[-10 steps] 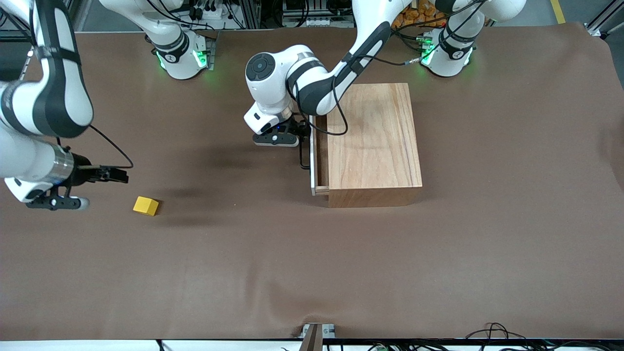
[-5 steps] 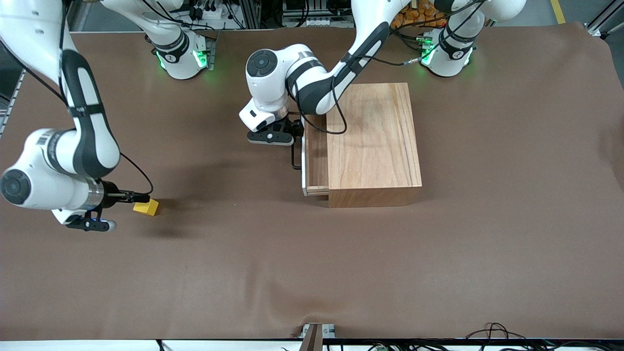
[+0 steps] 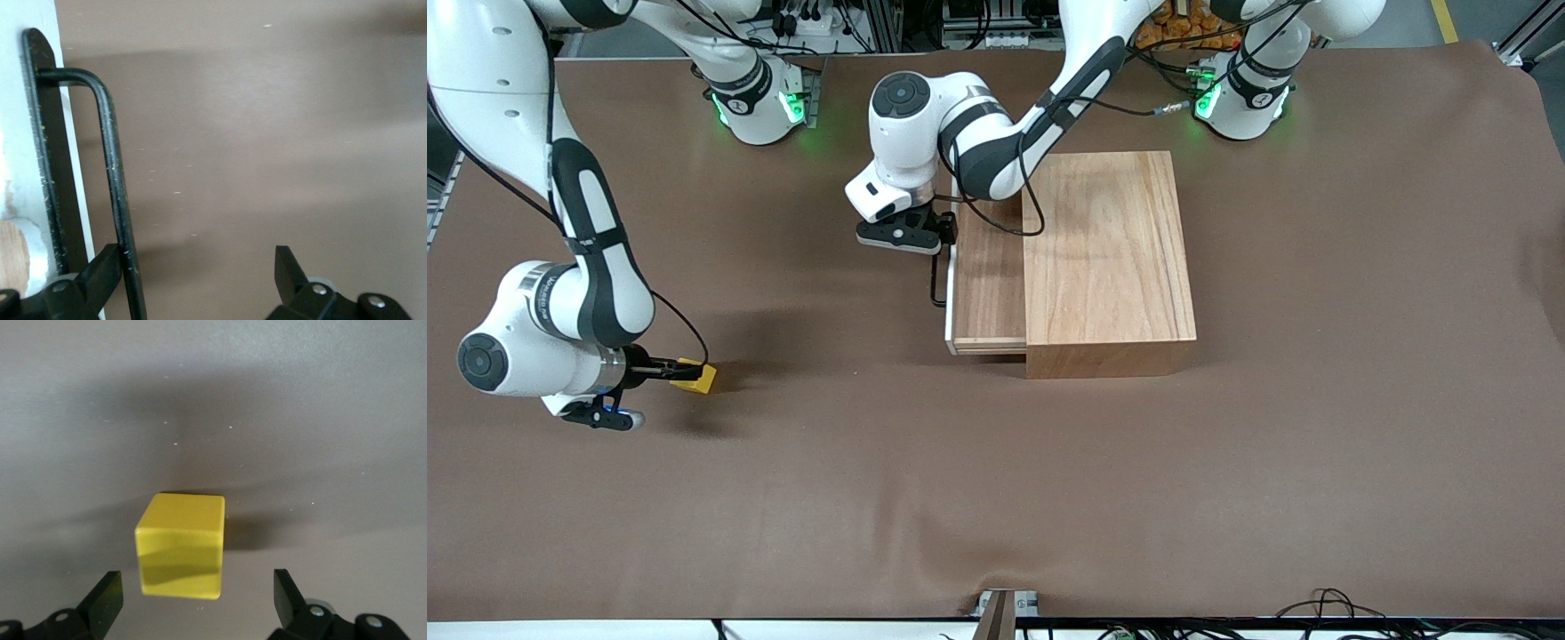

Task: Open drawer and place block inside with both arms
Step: 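Pull the drawer wider with the left gripper while the right gripper lifts the cube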

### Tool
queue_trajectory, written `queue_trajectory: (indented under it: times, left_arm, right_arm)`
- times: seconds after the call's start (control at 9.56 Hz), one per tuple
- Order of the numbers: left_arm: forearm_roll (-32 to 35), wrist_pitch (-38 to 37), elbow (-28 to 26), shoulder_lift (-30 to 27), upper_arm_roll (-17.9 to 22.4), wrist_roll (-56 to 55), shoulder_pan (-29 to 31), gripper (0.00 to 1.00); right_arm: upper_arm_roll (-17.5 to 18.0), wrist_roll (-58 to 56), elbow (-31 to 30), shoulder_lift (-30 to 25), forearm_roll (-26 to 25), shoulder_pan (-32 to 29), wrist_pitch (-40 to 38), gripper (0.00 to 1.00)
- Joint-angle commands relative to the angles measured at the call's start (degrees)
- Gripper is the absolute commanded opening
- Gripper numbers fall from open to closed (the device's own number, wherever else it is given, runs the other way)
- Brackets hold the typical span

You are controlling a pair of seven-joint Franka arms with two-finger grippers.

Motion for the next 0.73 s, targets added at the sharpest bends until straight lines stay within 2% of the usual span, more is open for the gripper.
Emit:
queue_trajectory:
  times: [0.0, 0.21, 0.42, 0.63]
  left_arm:
    - [-1.7, 3.7, 1.6, 1.2, -1.6, 0.3, -0.7, 1.00]
    - [-2.6, 3.9, 2.1, 0.3, -1.7, 0.2, -0.6, 1.00]
    - [-5.0, 2.0, 1.9, -3.0, -1.9, 0.1, -0.2, 1.00]
    - [-5.2, -3.4, 1.4, -8.6, -1.2, 0.9, 2.7, 1.00]
  right_arm:
    - [0.8, 0.3, 0.4, 1.9, 1.1, -1.0, 2.0, 1.00]
    - [0.8, 0.3, -0.9, 2.1, 1.2, -0.9, 2.9, 0.02]
    - [0.9, -0.1, -0.5, 1.8, 1.1, -0.7, 2.3, 0.00]
    - [0.9, -3.9, -0.3, -0.3, 1.1, -1.0, 0.7, 0.00]
